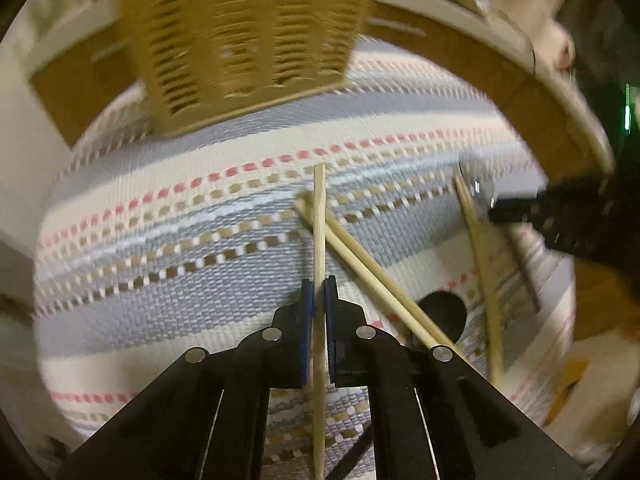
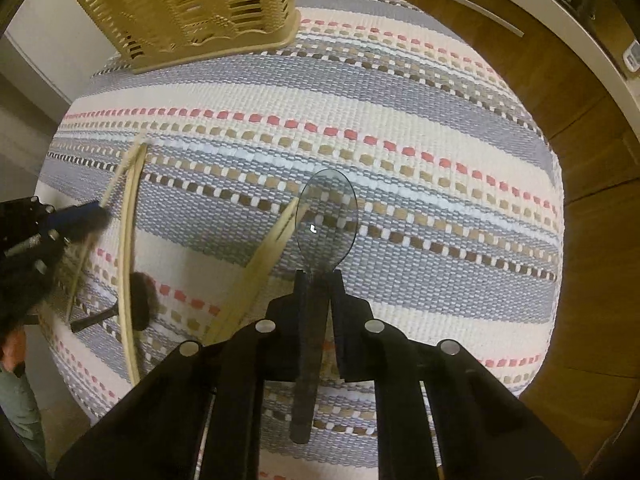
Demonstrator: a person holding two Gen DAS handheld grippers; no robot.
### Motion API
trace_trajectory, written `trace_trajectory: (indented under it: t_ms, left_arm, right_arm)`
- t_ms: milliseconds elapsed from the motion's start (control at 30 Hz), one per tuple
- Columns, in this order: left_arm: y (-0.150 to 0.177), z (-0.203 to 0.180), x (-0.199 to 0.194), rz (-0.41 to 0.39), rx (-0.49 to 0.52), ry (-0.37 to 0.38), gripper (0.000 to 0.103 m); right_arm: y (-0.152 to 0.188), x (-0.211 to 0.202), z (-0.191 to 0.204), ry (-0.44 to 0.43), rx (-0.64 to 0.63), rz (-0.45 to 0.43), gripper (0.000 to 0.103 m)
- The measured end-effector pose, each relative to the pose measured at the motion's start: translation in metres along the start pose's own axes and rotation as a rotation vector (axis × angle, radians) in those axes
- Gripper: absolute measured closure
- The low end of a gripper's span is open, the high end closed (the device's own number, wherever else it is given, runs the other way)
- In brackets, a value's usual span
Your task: Organize utensils
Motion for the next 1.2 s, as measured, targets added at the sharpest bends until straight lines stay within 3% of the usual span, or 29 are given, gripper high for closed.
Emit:
trace_trajectory:
  t_ms: [67, 233, 433, 500, 567, 633, 733, 900, 967, 1200]
  left_arm:
    - [-0.001, 0.016, -0.004, -0.01, -0.059, 0.032, 0.099]
    - [0.0, 0.032, -0.008, -0.009, -0.106, 0.028, 0.099]
    - [0.009, 0.049, -0.017, -0.007, -0.122, -0.069, 0.099]
    - [0.008, 0.056, -0.019, -0.007, -0.135, -0.065, 0.098]
    - [0.007, 0.06, -0.02, -0.006, -0.142, -0.071, 0.096]
    - [0.007, 0.062, -0.023, -0.001, -0.137, -0.065, 0.091]
    - [0.002, 0.057, -0.021, 0.006, -0.108, -0.094, 0.08]
    - [-0.016, 0.052, -0.01, 0.046, -0.059, -0.102, 0.08]
    - [-0.022, 0.051, -0.008, 0.069, -0.032, -0.108, 0.08]
    - [-0.035, 0.041, 0.005, 0.157, 0.075, -0.175, 0.08]
  right_arm:
    - [0.002, -0.003, -0.007, -0.003, 0.005, -0.003, 0.093]
    - [-0.001, -0.001, -0.016, 0.006, 0.008, -0.002, 0.093]
    - [-0.008, 0.002, -0.043, -0.064, 0.092, 0.048, 0.09]
    - [-0.008, 0.002, -0.05, -0.056, 0.1, 0.045, 0.083]
    - [-0.008, 0.0, -0.054, -0.027, 0.09, 0.034, 0.058]
    - [-0.009, -0.003, -0.056, -0.029, 0.087, 0.012, 0.049]
    - [-0.014, -0.006, -0.056, -0.03, 0.082, -0.001, 0.049]
    - [-0.033, -0.001, -0.053, -0.013, 0.089, 0.013, 0.052]
    - [-0.039, 0.006, -0.053, -0.016, 0.091, 0.039, 0.063]
    - [-0.054, 0.012, -0.046, 0.013, 0.059, 0.061, 0.066]
Point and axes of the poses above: each gripper's, at about its wrist camera, not at the fingertips, and x roughly the way its jaws point, z to its left, y to its underside, the point moved 3 cm from there along x, roughly the way its jaws point, and after that the axes turned 5 degrees about y, right-handed, at the moved point
